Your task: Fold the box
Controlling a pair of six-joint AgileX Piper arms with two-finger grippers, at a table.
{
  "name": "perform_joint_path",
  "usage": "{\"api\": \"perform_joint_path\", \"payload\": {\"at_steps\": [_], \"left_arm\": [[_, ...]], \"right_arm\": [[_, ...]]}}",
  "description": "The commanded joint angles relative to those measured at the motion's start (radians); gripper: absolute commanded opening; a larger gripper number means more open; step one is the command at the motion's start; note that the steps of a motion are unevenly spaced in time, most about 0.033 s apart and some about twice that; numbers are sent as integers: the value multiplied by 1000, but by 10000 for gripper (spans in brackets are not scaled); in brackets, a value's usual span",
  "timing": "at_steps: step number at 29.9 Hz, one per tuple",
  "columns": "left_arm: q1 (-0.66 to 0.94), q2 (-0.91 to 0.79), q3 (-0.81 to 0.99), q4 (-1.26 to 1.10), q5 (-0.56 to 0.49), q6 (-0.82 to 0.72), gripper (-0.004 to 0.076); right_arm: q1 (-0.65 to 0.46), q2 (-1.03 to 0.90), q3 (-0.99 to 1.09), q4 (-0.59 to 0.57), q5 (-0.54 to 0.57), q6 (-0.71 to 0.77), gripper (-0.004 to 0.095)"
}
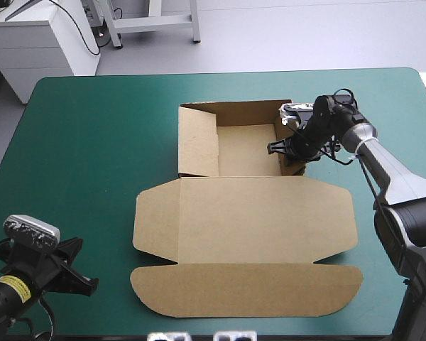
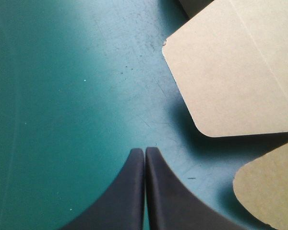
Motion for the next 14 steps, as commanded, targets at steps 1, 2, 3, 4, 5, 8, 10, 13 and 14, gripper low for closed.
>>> {"api": "perform_joint_path", "payload": {"at_steps": [1,2,3,4,5,8,10,13,14], "left_arm": [[-8,-36,16,-9,-100,-6,-8],[-8,-40,23,-11,-100,-6,-8],[-8,-44,28,-11,-100,-6,-8],[-8,-46,31,-11,-100,-5,-8],[-8,-46,36,-12,-100,-5,-8],[-8,-46,55,-15,-100,-5,-8],[-8,-46,74,-15,-98,-5,-8],[-8,-46,93,-22,-96,-5,-8],[-8,-46,101,-25,-96,-5,-8]], "right_arm": [[-1,-49,-28,5,-6,-20,-22],[-1,-49,-31,7,-4,-20,-12],[-1,-49,-39,12,3,-29,-15],[-1,-49,-50,17,13,-35,-20],[-3,-49,-67,23,23,-44,-20],[-3,-49,-155,15,89,-79,-20],[-5,-49,-251,-25,146,-94,-20],[-15,-49,-412,-107,198,-94,-20],[-27,-49,-459,-131,198,-94,-20]]}}
